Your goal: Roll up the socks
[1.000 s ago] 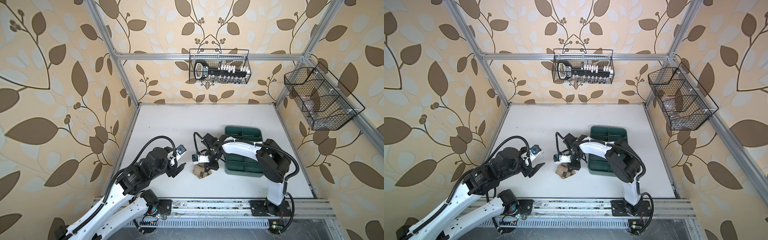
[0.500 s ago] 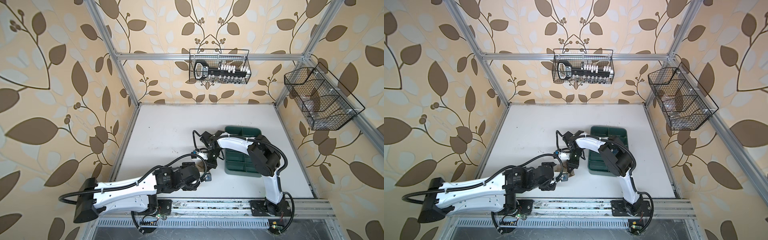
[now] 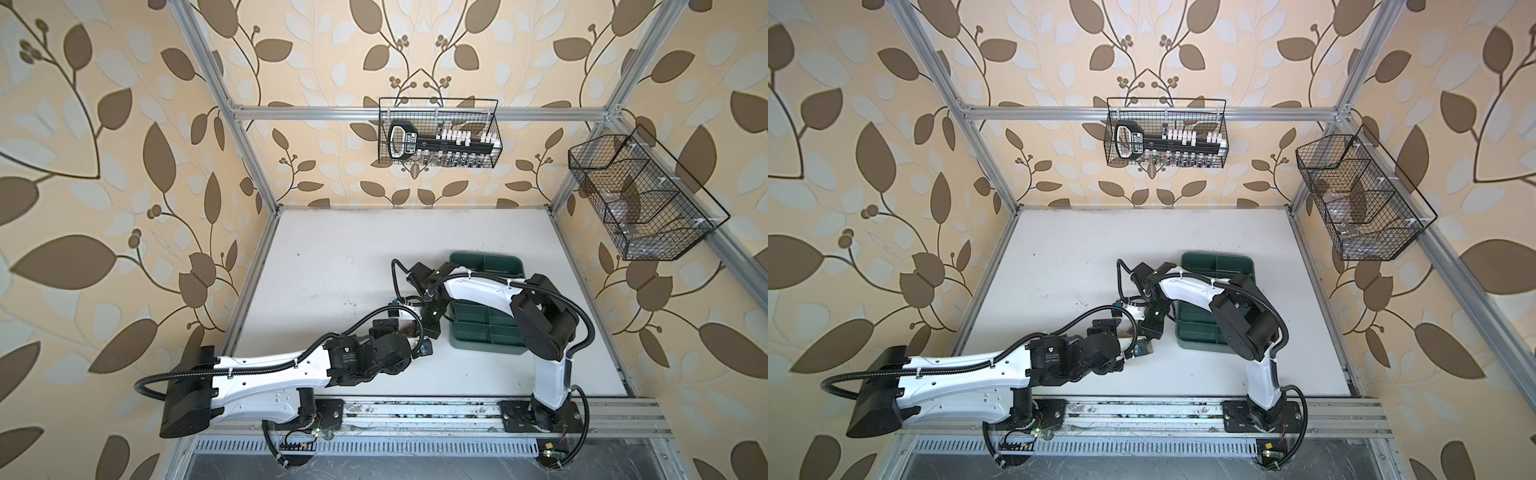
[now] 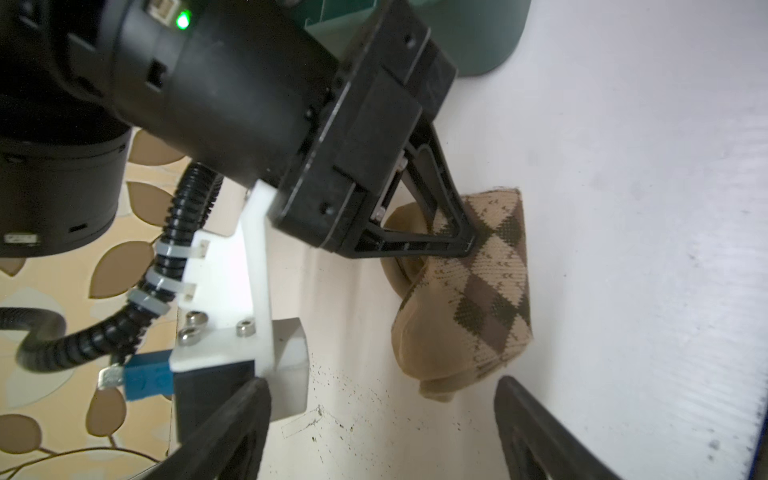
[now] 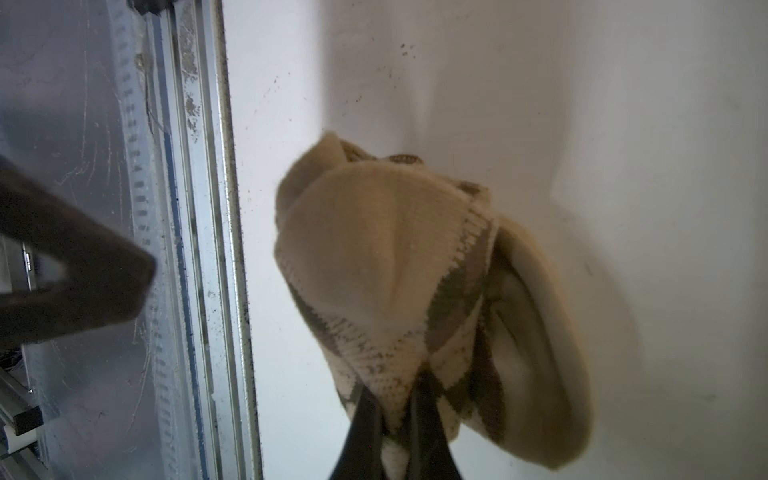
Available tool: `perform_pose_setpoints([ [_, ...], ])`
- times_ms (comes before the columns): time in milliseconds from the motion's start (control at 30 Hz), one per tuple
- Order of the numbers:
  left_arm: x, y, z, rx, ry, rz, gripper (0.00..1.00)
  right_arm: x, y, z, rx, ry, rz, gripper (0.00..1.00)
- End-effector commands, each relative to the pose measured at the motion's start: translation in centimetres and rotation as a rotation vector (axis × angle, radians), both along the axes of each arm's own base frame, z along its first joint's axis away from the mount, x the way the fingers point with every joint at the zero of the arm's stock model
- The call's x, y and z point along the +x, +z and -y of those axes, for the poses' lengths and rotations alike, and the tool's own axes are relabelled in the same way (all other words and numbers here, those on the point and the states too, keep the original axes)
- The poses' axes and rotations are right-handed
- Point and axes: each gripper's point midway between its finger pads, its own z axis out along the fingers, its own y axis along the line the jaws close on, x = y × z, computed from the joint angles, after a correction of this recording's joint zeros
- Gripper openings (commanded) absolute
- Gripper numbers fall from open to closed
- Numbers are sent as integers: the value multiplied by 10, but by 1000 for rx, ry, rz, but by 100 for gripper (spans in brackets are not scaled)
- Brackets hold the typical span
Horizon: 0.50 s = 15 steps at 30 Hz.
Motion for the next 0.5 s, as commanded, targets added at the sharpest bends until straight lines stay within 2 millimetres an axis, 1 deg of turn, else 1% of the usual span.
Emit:
perform_pose_setpoints([
  [0,-10,3,-1,-7,-21,-37,86,-11,-7,6,-36,5,-46,0],
  [100,-15,0,5,-2,-53,-67,87,-17,-22,13,-93,7,-89,0],
  [200,-23,-10,14,17,-98,-119,87,-23,-30,15,-106,6,-127,0],
  [333,-29,-36,25,43,-125,-180,87,-26,-31,15,-99,3,-148,0],
  [467,-24,-57,30,70,-102,-181,88,-28,-27,14,-90,10,-154,0],
])
